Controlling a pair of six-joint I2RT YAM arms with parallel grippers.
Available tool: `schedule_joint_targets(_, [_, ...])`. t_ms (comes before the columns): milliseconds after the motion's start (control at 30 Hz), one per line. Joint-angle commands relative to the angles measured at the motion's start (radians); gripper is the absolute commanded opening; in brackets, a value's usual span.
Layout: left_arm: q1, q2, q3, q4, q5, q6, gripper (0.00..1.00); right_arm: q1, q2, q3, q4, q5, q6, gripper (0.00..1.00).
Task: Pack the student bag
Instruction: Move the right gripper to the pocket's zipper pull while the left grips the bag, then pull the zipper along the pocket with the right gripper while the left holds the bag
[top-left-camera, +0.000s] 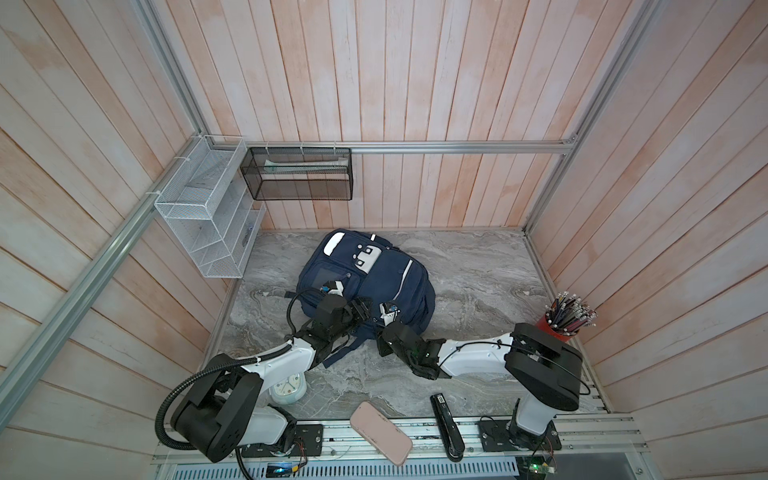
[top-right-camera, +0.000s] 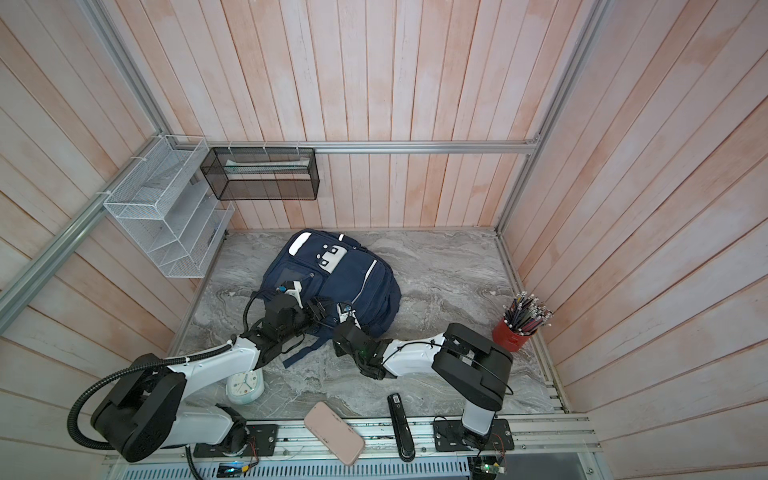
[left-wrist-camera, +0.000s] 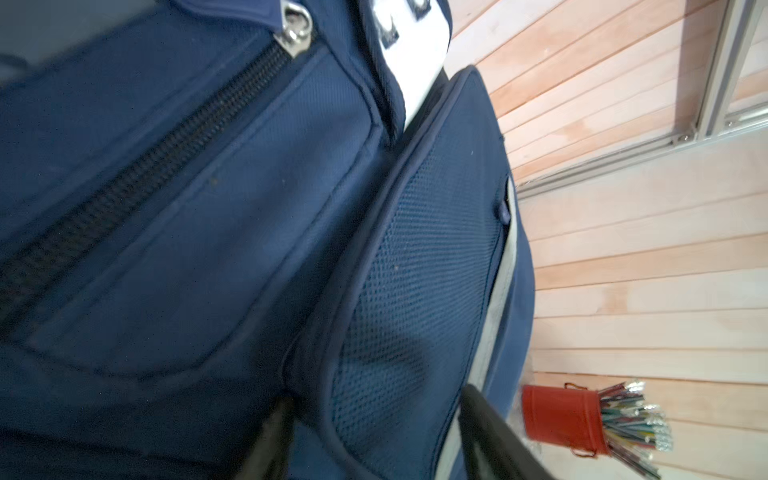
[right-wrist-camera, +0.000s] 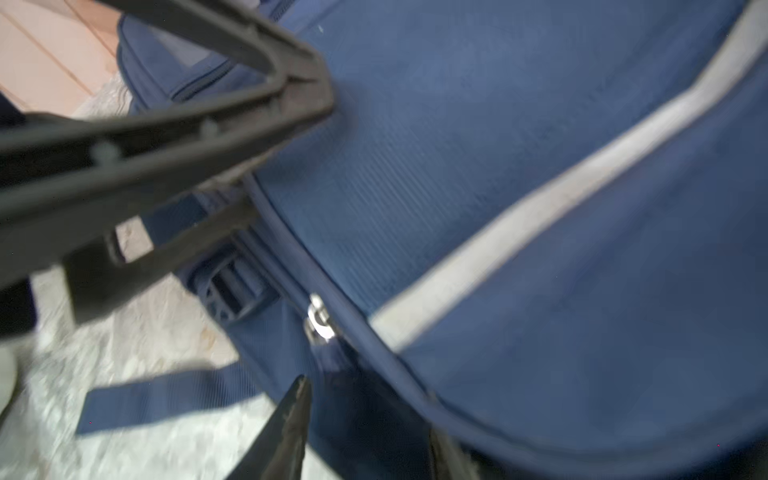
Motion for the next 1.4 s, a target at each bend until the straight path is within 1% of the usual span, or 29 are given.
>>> schedule_joint_targets(0, [-0.014, 0.02, 0.043, 0.043, -0.002, -0.016, 0.5, 0.008, 0.025, 0.056, 0.014, 0.084, -0.03, 0.44])
schedule_joint_targets(67, [-0.016, 0.035, 0.059, 0.015, 0.002, -0.021, 0.37, 0.011, 0.034, 0.053, 0.046, 0.109, -0.04, 0.43])
schedule_joint_targets(100, [-0.016, 0.041, 0.063, 0.002, 0.004, -0.03, 0.27, 0.009, 0.048, 0.054, 0.074, 0.131, -0.059, 0.4])
schedule_joint_targets(133, [-0.016, 0.046, 0.06, 0.004, 0.016, -0.039, 0.21, 0.005, 0.067, 0.061, 0.093, 0.149, -0.086, 0.36])
schedule_joint_targets(167, [-0.016, 0.046, 0.058, 0.007, 0.021, -0.043, 0.17, -0.003, 0.081, 0.076, 0.074, 0.154, -0.094, 0.29])
schedule_joint_targets(200, [-0.015, 0.04, 0.057, 0.002, 0.025, -0.048, 0.11, -0.012, 0.09, 0.094, 0.041, 0.154, -0.089, 0.2])
schedule_joint_targets(233, [-0.016, 0.033, 0.06, -0.01, 0.026, -0.049, 0.06, -0.019, 0.085, 0.094, 0.02, 0.141, -0.079, 0.14])
schedule_joint_targets(300, [-0.016, 0.013, 0.057, -0.035, 0.012, -0.04, 0.0, -0.021, 0.046, 0.049, 0.035, 0.101, -0.069, 0.04])
schedule_joint_targets(333, [-0.015, 0.004, 0.057, -0.055, -0.009, -0.034, 0.0, -0.021, 0.018, 0.022, 0.044, 0.077, -0.062, 0.0])
schedule_joint_targets(400, [0.003, -0.008, 0.05, -0.081, -0.022, -0.025, 0.0, -0.025, -0.035, -0.022, 0.01, 0.07, -0.04, 0.0])
schedule_joint_targets(467, [0.034, -0.018, 0.028, -0.071, 0.006, -0.034, 0.0, -0.035, -0.096, -0.07, -0.029, 0.066, -0.032, 0.0])
schedule_joint_targets(567, [0.055, -0.027, 0.012, -0.067, 0.022, -0.029, 0.0, -0.061, -0.198, -0.159, -0.061, 0.018, -0.034, 0.0])
schedule_joint_targets(633, [0.056, -0.024, 0.017, -0.078, 0.022, -0.019, 0.0, -0.091, -0.251, -0.208, -0.072, -0.042, -0.035, 0.0])
schedule_joint_targets(700, [0.056, -0.019, 0.018, -0.075, 0.04, -0.021, 0.0, -0.124, -0.299, -0.267, -0.064, -0.061, -0.038, 0.0])
schedule_joint_targets(833, [0.049, -0.02, 0.001, -0.06, 0.065, -0.027, 0.0, -0.231, -0.374, -0.32, -0.064, -0.13, -0.104, 0.0])
schedule_joint_targets(933, [0.039, -0.016, -0.018, -0.047, 0.082, -0.033, 0.0, -0.36, -0.439, -0.364, 0.019, -0.336, -0.179, 0.0])
schedule_joint_targets(967, [0.031, -0.007, -0.022, -0.042, 0.089, -0.032, 0.0, -0.406, -0.455, -0.367, 0.041, -0.423, -0.212, 0.0])
schedule_joint_targets(1000, [0.021, 0.003, -0.022, -0.04, 0.089, -0.035, 0.0, -0.442, -0.462, -0.359, 0.047, -0.482, -0.25, 0.0])
schedule_joint_targets(1067, [0.0, 0.03, -0.02, -0.031, 0.081, -0.028, 0.0, -0.48, -0.457, -0.331, 0.032, -0.539, -0.301, 0.0])
schedule_joint_targets(1133, [-0.007, 0.062, -0.009, -0.024, 0.097, -0.027, 0.0, -0.484, -0.445, -0.266, -0.072, -0.611, -0.372, 0.0])
schedule_joint_targets(1167, [-0.003, 0.069, -0.006, -0.019, 0.099, -0.028, 0.0, -0.476, -0.442, -0.257, -0.109, -0.609, -0.363, 0.0])
schedule_joint_targets(1233, [0.022, 0.07, 0.007, -0.026, 0.098, -0.01, 0.0, -0.443, -0.467, -0.284, -0.138, -0.58, -0.33, 0.0])
schedule_joint_targets(1300, [0.08, 0.065, 0.033, -0.037, 0.107, 0.02, 0.0, -0.38, -0.513, -0.328, -0.153, -0.522, -0.279, 0.0])
schedule_joint_targets(1367, [0.136, 0.08, 0.073, -0.045, 0.136, 0.051, 0.0, -0.308, -0.539, -0.347, -0.16, -0.502, -0.231, 0.0])
